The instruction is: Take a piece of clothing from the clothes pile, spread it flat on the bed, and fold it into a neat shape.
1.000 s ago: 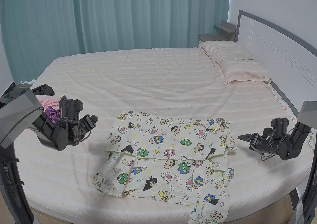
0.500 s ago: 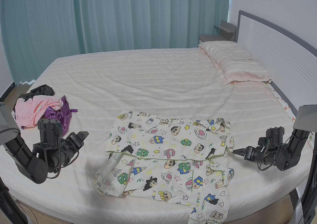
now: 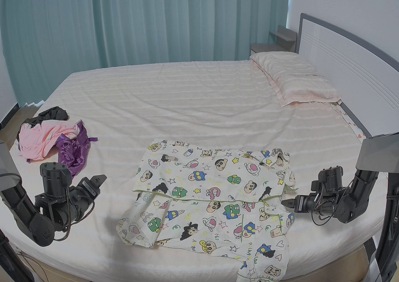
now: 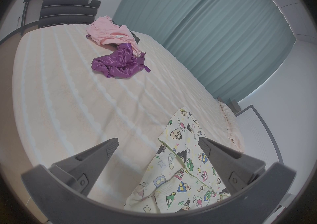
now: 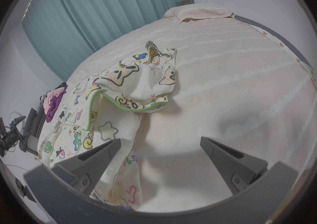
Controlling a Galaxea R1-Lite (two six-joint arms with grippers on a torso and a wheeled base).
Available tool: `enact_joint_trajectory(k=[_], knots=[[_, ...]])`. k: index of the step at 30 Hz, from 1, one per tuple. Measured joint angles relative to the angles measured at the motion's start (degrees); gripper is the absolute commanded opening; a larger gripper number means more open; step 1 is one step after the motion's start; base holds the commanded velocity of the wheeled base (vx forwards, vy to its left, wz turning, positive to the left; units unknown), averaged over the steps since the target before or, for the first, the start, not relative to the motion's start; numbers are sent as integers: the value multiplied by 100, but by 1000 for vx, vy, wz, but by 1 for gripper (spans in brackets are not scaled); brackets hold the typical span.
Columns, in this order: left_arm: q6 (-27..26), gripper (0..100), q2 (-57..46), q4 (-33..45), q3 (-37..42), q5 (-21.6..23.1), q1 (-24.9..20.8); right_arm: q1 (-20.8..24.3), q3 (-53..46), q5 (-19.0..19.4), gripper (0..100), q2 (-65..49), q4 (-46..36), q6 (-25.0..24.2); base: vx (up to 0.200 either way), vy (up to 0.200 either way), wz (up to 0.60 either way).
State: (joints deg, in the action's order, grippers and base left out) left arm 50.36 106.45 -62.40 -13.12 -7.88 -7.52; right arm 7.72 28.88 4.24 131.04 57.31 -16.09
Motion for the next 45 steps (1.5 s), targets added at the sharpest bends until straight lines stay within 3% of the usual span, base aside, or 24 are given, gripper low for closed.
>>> enact_joint_trajectory(k=[7, 11, 18, 35, 45], knots=[[0, 100, -2, 2, 77, -6, -72, 357, 157, -52, 100, -9, -22, 11, 0, 0, 0], [0, 100, -9, 2, 102, -13, -99, 705, 472, -258, 100, -30, -422, 4, 0, 0, 0], [-2, 100, -2, 2, 144, -11, -107, 896, 944, -490, 100, 17, -767, -68, 0, 0, 0], [9, 100, 30, -2, 199, -20, -107, 1537, 1976, -1480, 100, 249, -1642, -268, 0, 0, 0], [66, 100, 91, 0, 210, -20, -110, 2111, 2608, -2364, 100, 499, -2206, -867, 0, 0, 0]])
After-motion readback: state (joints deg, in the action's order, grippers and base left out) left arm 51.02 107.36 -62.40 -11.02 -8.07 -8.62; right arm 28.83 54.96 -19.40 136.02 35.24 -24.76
